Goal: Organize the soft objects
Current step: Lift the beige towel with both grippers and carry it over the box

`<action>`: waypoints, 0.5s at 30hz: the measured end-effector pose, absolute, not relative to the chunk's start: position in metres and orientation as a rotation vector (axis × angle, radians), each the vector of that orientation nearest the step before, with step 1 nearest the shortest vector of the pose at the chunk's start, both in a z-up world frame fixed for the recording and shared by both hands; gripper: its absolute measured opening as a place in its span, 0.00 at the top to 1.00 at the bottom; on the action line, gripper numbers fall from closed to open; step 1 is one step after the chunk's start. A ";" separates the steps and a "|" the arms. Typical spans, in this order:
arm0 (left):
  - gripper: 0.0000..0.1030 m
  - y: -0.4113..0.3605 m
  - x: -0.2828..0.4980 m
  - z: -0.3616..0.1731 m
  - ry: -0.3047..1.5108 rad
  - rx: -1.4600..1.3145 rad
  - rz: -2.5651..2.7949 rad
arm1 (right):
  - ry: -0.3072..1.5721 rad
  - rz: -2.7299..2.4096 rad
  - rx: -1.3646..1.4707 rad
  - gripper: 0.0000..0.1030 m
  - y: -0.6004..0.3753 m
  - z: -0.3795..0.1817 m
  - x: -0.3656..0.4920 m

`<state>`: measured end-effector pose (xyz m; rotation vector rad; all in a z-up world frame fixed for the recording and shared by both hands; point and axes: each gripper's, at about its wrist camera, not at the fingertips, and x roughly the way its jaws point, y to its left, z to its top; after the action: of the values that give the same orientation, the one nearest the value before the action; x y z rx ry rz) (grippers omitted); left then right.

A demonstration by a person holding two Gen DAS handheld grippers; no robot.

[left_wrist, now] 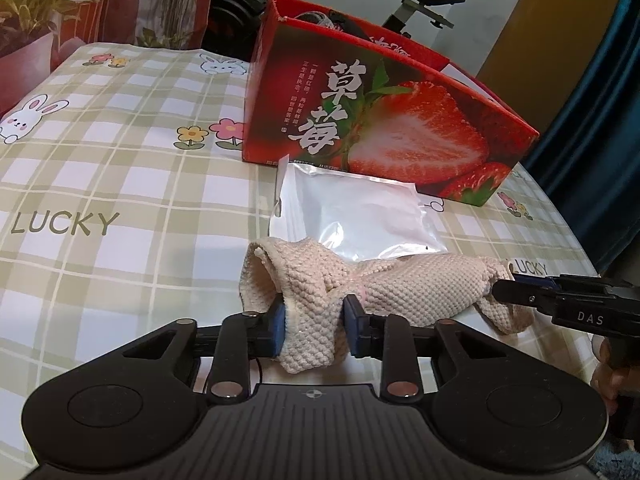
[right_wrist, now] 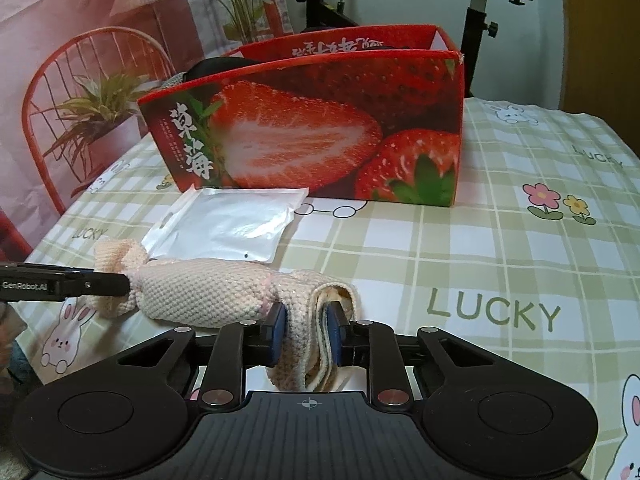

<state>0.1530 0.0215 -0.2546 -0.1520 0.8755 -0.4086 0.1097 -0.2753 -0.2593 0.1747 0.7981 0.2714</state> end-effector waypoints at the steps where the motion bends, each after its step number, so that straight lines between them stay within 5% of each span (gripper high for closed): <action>1: 0.74 0.021 0.152 -0.254 0.874 -0.151 -0.409 | 0.796 0.274 0.179 0.81 -0.275 -0.259 0.108; 15: 0.78 0.034 0.139 -0.203 0.706 -0.203 -0.431 | 0.630 0.314 0.225 0.83 -0.287 -0.213 0.098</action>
<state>0.1395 0.0338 -0.2028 -0.2025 0.7057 -0.4315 0.0980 -0.2875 -0.2129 0.2255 0.6297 0.3139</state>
